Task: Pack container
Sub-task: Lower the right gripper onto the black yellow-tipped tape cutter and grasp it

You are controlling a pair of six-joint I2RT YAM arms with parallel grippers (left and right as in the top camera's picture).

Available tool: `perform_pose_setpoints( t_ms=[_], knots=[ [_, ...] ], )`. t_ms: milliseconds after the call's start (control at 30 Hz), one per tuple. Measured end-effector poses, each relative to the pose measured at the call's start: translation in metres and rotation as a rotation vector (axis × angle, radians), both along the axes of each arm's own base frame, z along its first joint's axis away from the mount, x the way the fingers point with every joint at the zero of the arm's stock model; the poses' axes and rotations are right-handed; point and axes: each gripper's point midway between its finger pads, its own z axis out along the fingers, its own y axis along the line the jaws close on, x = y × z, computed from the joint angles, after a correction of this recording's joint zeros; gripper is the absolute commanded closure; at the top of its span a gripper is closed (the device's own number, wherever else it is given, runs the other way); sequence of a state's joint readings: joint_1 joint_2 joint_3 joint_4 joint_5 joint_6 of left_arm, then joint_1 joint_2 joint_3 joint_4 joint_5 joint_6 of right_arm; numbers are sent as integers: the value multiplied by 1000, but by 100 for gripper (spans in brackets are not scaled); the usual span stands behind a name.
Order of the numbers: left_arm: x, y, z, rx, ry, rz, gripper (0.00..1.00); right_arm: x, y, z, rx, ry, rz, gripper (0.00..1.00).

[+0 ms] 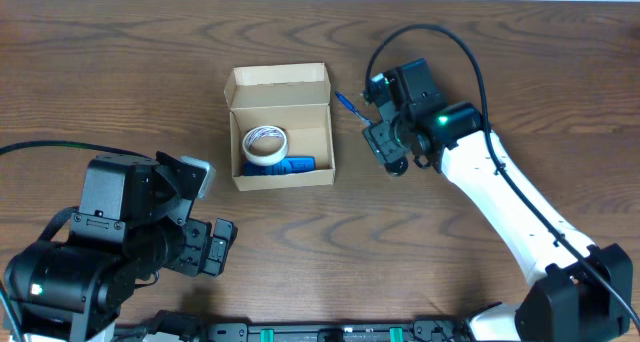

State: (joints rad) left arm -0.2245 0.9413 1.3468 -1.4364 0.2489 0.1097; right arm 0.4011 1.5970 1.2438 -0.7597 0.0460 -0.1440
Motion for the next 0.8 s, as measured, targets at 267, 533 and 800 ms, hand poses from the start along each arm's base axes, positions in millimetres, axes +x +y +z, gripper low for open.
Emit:
perform_pose_setpoints(
  t_ms=[267, 533, 800],
  knots=[
    [0, 0, 0, 0, 0, 0, 5, -9, -25, -31, 46, 80, -3, 10],
    [0, 0, 0, 0, 0, 0, 5, -10, -24, -49, 52, 105, 55, 9],
    [0, 0, 0, 0, 0, 0, 5, -14, -24, -95, 13, 212, 83, 13]
  ],
)
